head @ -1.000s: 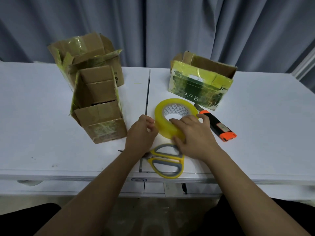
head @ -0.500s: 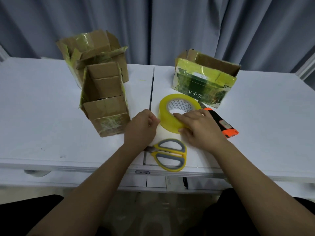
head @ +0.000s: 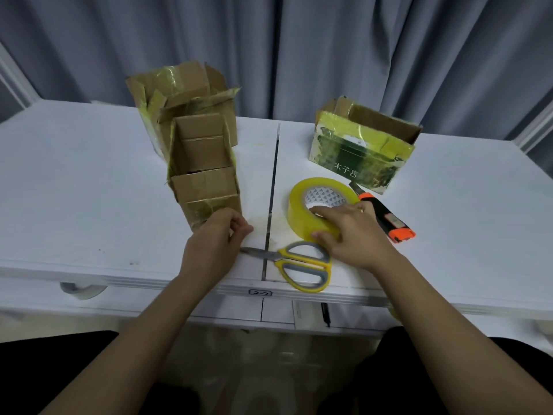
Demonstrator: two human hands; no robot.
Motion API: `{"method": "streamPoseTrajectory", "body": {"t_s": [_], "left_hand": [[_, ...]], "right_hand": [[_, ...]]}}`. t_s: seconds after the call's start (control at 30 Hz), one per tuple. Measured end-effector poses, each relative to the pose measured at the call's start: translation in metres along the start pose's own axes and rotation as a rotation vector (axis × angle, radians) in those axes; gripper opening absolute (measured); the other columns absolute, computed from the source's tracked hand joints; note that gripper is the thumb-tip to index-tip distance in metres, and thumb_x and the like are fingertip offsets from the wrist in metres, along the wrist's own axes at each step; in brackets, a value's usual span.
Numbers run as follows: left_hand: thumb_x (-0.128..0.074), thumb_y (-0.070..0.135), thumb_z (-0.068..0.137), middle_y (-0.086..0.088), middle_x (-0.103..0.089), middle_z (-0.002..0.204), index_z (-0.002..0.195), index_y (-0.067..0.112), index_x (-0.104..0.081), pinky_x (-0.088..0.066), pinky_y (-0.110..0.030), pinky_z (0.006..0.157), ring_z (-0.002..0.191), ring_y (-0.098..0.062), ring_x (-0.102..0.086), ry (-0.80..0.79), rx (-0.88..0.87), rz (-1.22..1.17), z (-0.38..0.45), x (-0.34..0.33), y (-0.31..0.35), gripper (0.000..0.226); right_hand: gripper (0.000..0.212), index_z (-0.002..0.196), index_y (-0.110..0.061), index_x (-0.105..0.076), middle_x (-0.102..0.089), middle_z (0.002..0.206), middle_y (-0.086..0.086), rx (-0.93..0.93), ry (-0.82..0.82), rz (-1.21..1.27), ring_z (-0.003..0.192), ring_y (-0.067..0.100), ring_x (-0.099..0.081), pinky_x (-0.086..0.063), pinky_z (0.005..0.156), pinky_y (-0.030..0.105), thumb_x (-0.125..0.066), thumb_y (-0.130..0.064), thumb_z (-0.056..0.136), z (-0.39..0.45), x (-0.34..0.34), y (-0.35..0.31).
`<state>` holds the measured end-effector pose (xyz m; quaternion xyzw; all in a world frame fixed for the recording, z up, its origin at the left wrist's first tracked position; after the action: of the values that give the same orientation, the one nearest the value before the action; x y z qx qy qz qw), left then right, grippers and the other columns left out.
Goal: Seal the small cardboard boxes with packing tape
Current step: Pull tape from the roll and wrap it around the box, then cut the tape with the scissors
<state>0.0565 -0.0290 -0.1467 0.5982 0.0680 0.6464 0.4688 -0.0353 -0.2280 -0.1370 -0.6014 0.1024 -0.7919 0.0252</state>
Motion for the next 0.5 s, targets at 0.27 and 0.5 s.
{"method": "streamPoseTrajectory", "body": {"t_s": [0.27,0.5], "left_hand": [[-0.059,0.034,0.090,0.014,-0.054,0.078,0.084,0.024,-0.054,-0.036,-0.021,0.055,0.067,-0.007,-0.052,-0.020,0.090,0.058,-0.017,0.024,-0.030,0.013],[-0.061,0.033,0.089,0.015,-0.056,0.077,0.084,0.023,-0.057,-0.039,-0.023,0.059,0.073,-0.004,-0.052,-0.036,0.087,-0.061,-0.012,0.035,-0.028,0.012]], "right_hand": [[0.054,0.133,-0.033,-0.050,-0.067,0.097,0.007,-0.233,-0.030,-0.246,0.098,0.028,-0.055,-0.019,0.077,0.038,-0.041,-0.064,0.090,0.021,-0.014,-0.010],[0.017,0.089,-0.016,-0.067,-0.059,0.088,-0.002,-0.049,-0.014,0.317,0.087,0.017,-0.053,-0.037,0.072,0.027,-0.070,-0.032,0.084,-0.015,0.011,-0.044]]}}
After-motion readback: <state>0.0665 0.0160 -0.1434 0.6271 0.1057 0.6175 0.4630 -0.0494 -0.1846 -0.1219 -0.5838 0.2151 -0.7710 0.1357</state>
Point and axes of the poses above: each hand's wrist, its own z-axis towards the middle knuckle, its own x-axis out of the back of the hand, y = z × x, the point moved 10 cm from there along z, towards the middle knuckle
